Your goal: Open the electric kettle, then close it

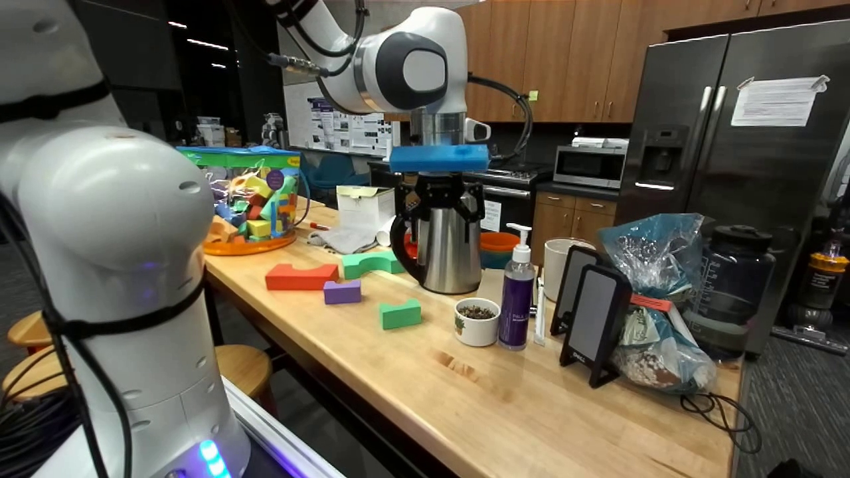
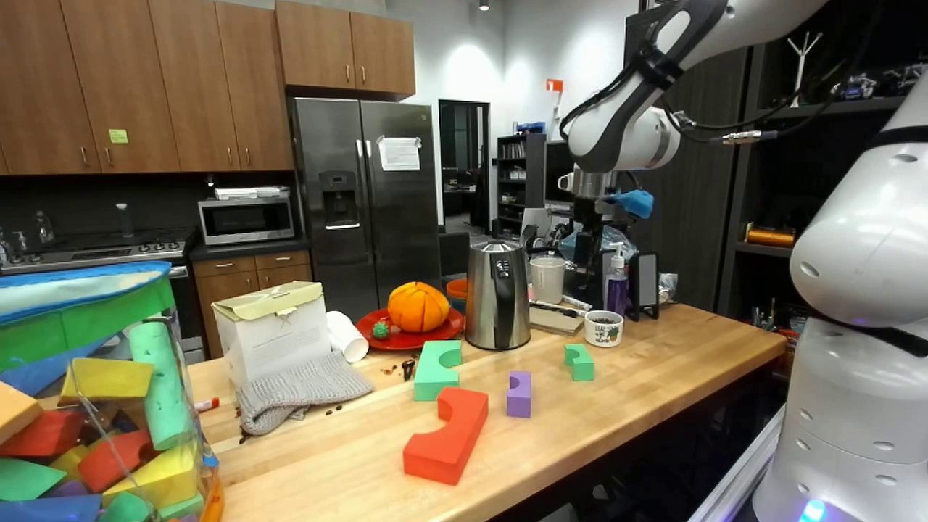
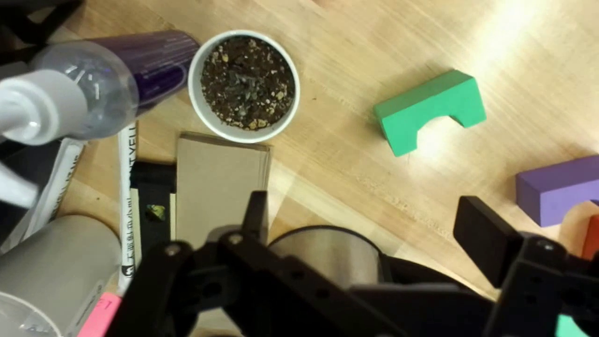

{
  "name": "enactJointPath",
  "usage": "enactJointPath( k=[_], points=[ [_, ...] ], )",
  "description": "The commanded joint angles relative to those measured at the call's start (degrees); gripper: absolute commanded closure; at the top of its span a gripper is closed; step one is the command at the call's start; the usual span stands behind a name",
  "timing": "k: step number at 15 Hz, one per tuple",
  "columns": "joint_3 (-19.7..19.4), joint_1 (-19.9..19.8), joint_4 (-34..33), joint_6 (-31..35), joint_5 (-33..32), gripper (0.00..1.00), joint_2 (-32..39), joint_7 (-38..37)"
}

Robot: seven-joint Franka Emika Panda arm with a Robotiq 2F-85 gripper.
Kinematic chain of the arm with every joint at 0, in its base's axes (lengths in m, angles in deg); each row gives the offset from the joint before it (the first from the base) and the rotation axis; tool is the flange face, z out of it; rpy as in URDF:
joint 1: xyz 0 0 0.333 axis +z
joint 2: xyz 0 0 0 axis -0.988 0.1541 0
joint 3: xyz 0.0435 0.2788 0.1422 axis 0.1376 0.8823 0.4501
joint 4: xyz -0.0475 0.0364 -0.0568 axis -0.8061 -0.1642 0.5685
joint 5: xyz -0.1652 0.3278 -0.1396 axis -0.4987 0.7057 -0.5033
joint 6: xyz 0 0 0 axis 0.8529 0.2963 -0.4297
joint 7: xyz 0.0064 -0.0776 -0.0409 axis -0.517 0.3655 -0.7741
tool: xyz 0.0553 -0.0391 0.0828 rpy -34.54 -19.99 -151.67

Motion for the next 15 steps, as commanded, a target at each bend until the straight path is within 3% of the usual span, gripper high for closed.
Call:
enactJointPath(
  k=[1,2,15],
  points=[
    [-1.6,0.9,1.6,4.2,0.6,0.00,2.0,5.3],
    [-0.3,0.1,1.1,2.2,0.0,0.00,1.1,2.3],
    [-0.4,0.1,1.6,3.6,0.1,0.00,2.2,4.0]
  ],
)
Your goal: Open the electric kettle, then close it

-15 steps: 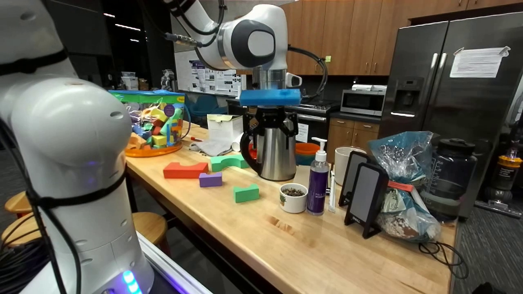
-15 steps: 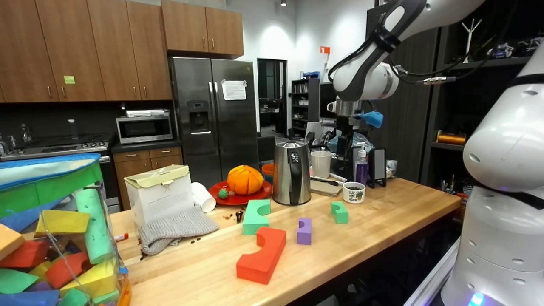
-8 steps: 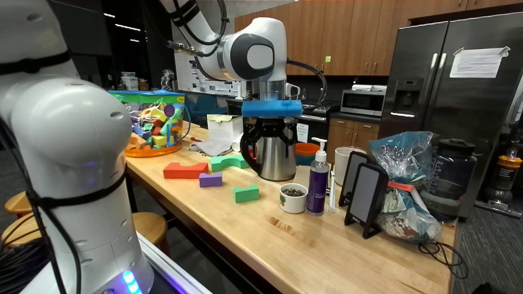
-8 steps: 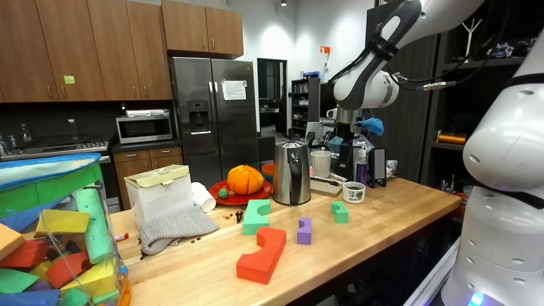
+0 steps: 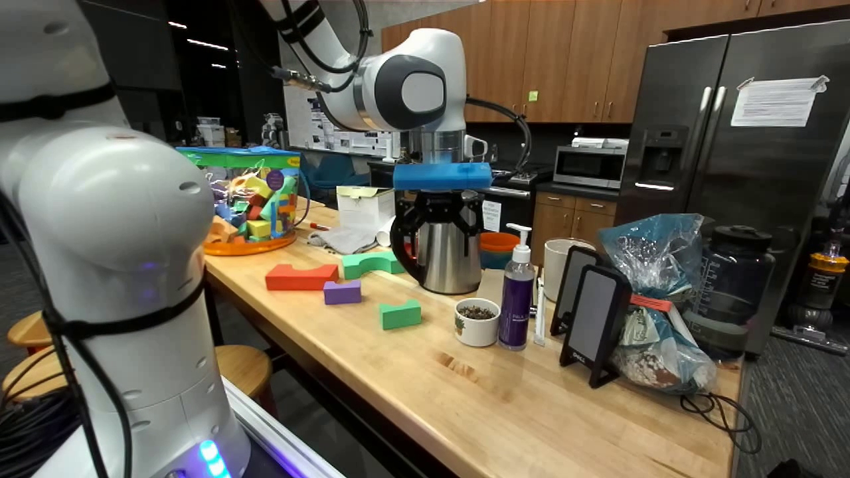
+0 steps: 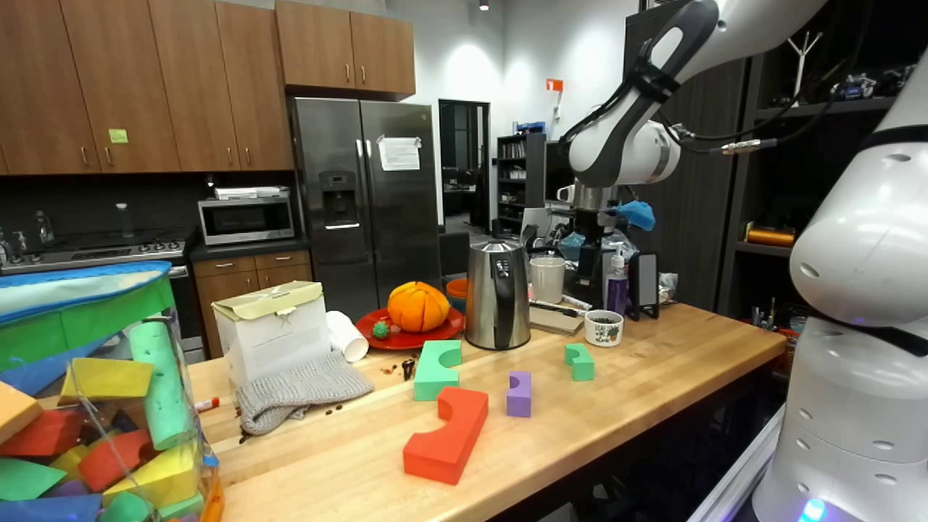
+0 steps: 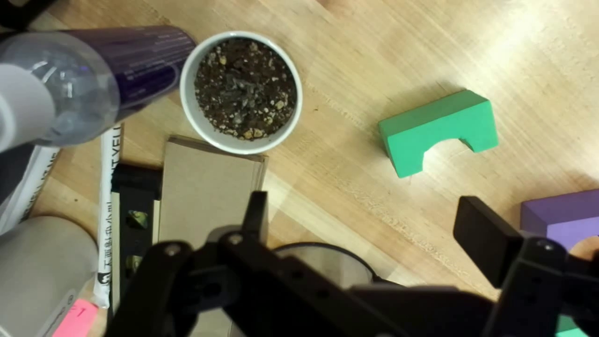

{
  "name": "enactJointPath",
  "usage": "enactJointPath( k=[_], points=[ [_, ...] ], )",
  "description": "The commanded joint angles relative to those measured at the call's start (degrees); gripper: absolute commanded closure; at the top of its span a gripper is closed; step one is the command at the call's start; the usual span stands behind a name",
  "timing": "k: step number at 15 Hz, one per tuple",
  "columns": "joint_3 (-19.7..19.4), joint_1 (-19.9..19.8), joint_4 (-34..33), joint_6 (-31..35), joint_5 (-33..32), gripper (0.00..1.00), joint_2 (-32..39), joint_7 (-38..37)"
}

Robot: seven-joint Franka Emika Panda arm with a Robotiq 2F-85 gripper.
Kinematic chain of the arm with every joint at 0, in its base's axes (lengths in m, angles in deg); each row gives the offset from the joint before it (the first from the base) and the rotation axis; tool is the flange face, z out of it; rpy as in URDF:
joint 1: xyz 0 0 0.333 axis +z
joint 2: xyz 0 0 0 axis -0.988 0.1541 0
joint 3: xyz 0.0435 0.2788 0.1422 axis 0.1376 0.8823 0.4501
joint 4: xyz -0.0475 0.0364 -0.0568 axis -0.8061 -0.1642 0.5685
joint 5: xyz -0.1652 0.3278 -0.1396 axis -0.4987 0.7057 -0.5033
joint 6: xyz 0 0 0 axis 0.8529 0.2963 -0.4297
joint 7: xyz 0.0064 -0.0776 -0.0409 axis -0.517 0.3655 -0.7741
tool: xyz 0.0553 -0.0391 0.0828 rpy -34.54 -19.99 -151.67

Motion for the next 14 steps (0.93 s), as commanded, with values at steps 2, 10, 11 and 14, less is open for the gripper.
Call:
enactJointPath(
  k=[2,10,11,14],
  points=[
    [0.0,0.0,0.0,-0.1,-0.1,0.00,-0.1,-0.1],
    [3.6,0.8,1.1,3.1,-4.9,0.00,-3.6,-1.0],
    [4.2,0.9,1.0,3.3,-5.7,0.00,-4.0,-1.3],
    [5.5,1.8,0.9,3.2,-7.0,0.00,-5.5,-1.4]
  ],
)
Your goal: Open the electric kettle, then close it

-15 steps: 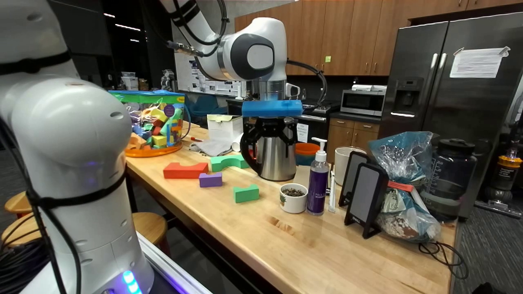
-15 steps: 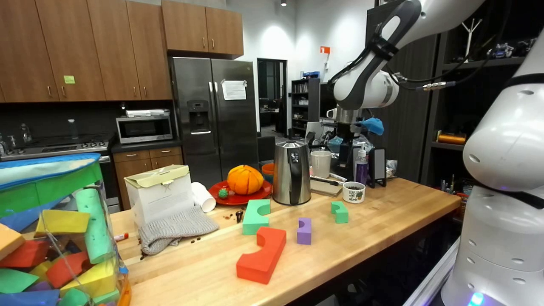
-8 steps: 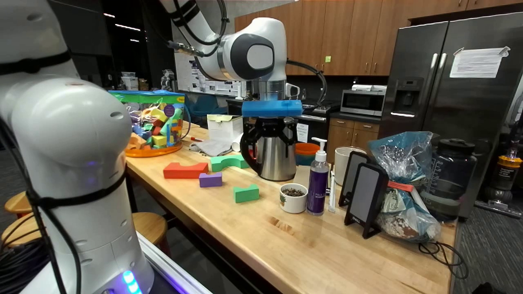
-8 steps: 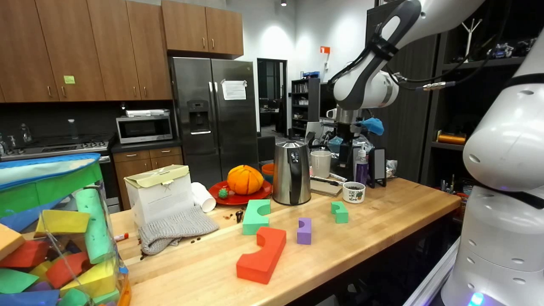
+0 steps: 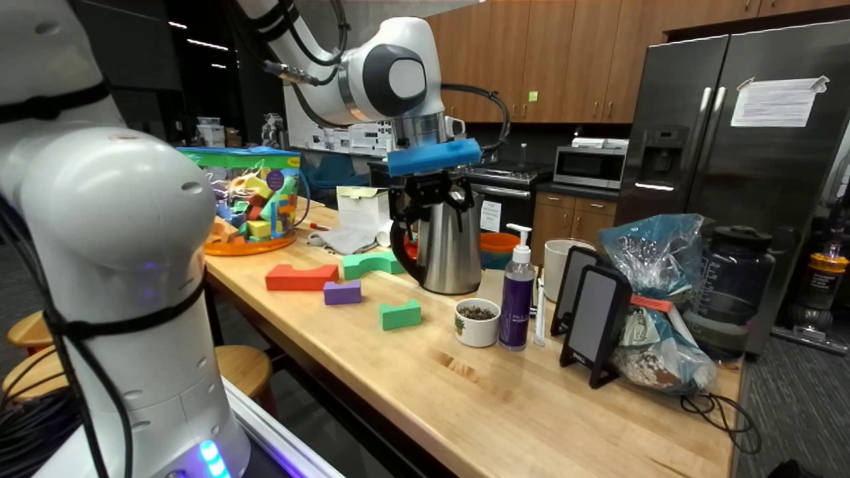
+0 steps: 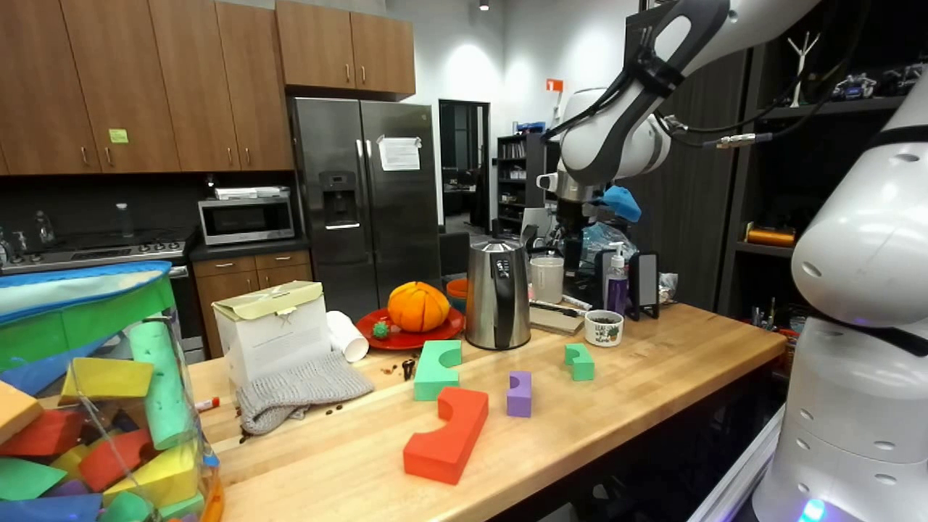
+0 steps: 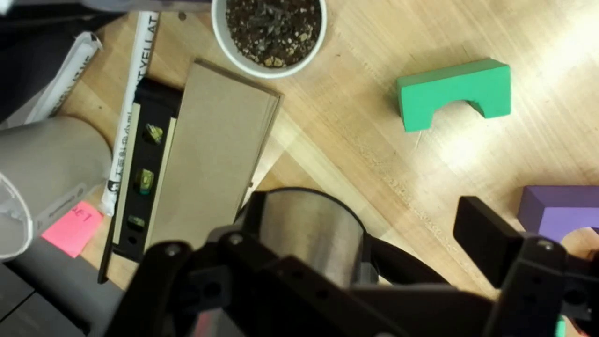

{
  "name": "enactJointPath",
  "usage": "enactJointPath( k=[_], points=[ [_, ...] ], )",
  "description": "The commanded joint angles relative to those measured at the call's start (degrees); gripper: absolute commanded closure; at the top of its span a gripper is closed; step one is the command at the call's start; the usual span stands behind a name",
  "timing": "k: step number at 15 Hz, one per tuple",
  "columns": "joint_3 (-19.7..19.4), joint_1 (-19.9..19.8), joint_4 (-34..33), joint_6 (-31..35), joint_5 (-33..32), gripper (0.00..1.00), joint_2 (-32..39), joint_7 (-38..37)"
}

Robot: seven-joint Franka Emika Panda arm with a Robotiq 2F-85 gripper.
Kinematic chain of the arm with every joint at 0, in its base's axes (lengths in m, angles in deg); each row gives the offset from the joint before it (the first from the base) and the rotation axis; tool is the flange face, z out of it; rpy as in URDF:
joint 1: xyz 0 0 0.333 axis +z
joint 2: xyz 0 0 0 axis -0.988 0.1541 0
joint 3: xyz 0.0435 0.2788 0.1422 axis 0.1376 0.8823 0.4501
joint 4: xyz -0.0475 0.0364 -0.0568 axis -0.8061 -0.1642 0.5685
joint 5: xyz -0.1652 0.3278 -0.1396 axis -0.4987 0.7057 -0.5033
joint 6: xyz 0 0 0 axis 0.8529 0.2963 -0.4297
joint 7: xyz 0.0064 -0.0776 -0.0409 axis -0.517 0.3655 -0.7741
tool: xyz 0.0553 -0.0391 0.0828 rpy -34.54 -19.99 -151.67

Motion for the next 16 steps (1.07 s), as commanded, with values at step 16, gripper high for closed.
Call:
enactJointPath(
  k=[16],
  points=[
    [0.1,4.8,5.8,2.5,-1.6,0.00,-13.1,1.0]
  ],
)
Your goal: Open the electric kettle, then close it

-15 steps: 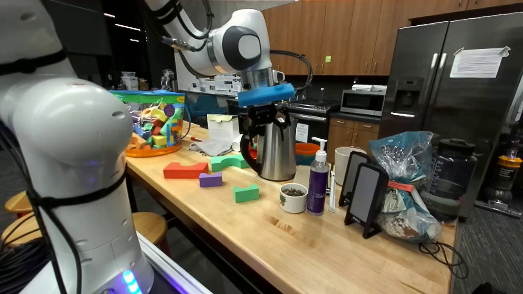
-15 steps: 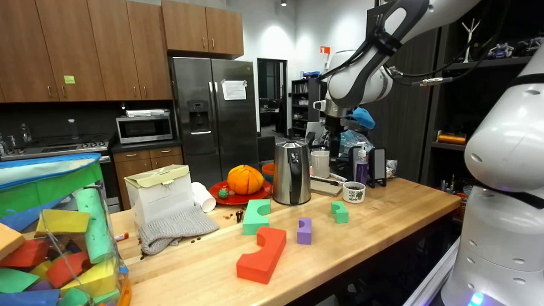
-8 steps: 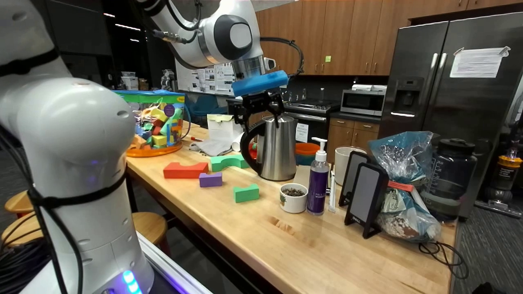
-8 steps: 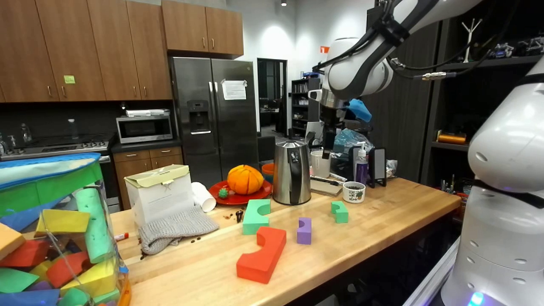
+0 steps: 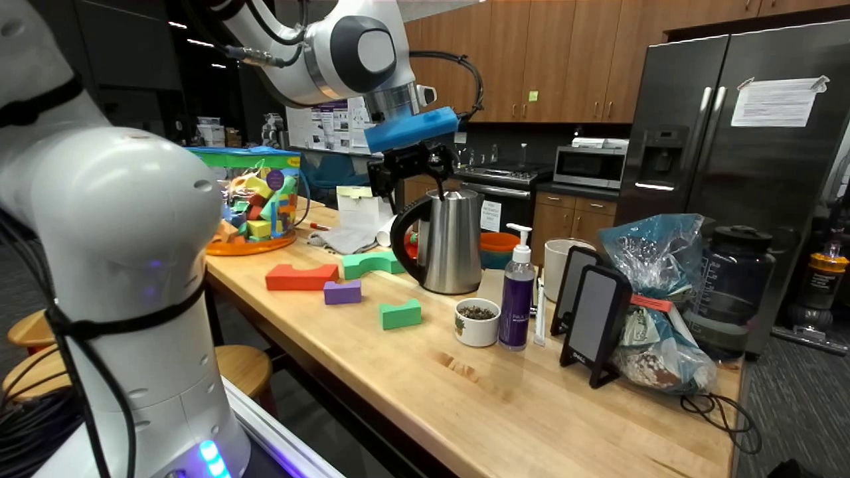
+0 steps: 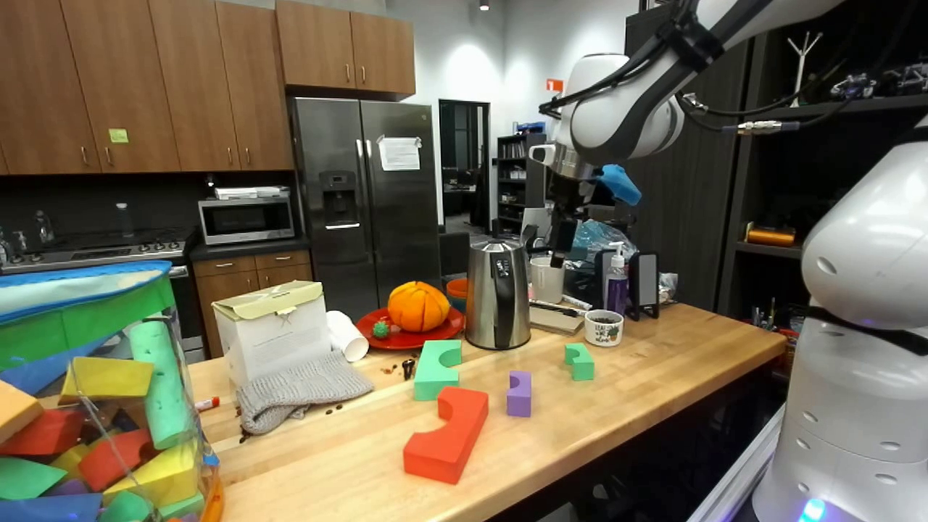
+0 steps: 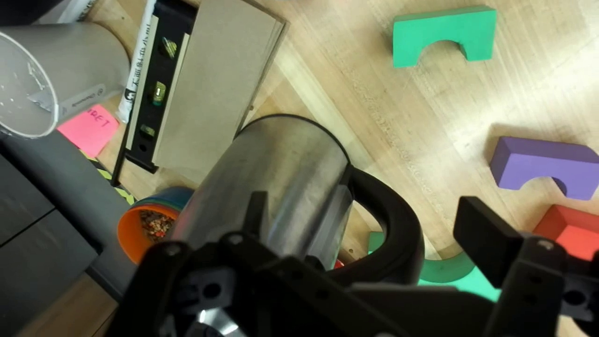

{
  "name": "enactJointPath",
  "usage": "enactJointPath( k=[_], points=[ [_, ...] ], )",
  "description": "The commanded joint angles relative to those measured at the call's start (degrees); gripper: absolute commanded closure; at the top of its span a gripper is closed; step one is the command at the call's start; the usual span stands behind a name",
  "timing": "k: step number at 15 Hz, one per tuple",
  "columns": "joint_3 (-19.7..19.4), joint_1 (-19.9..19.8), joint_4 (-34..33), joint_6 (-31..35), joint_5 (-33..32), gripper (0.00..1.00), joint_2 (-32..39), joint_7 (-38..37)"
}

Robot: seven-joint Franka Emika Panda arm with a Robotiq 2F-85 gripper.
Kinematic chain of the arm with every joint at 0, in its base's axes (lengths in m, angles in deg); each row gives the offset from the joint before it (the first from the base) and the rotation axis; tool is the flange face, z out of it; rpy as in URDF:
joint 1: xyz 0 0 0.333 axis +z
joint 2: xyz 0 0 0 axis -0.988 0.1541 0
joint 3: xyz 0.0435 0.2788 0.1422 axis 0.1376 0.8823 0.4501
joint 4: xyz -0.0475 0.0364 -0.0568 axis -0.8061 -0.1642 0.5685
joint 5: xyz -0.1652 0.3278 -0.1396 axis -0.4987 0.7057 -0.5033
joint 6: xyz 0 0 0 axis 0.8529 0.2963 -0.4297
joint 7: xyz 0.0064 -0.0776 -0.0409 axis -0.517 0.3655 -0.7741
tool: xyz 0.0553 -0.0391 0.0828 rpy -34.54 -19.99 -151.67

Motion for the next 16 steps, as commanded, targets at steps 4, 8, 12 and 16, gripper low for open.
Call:
enactJointPath(
  k=[4,8,12,16],
  points=[
    [-0.8,0.8,1.5,0.6,-0.7,0.00,-2.1,-0.5],
    [-0.8,0.8,1.8,0.7,-0.7,0.00,-2.6,-0.6],
    [-0.8,0.8,1.8,0.7,-0.7,0.00,-2.6,-0.6],
    [-0.8,0.8,1.8,0.7,-0.7,0.00,-2.6,-0.6]
  ],
)
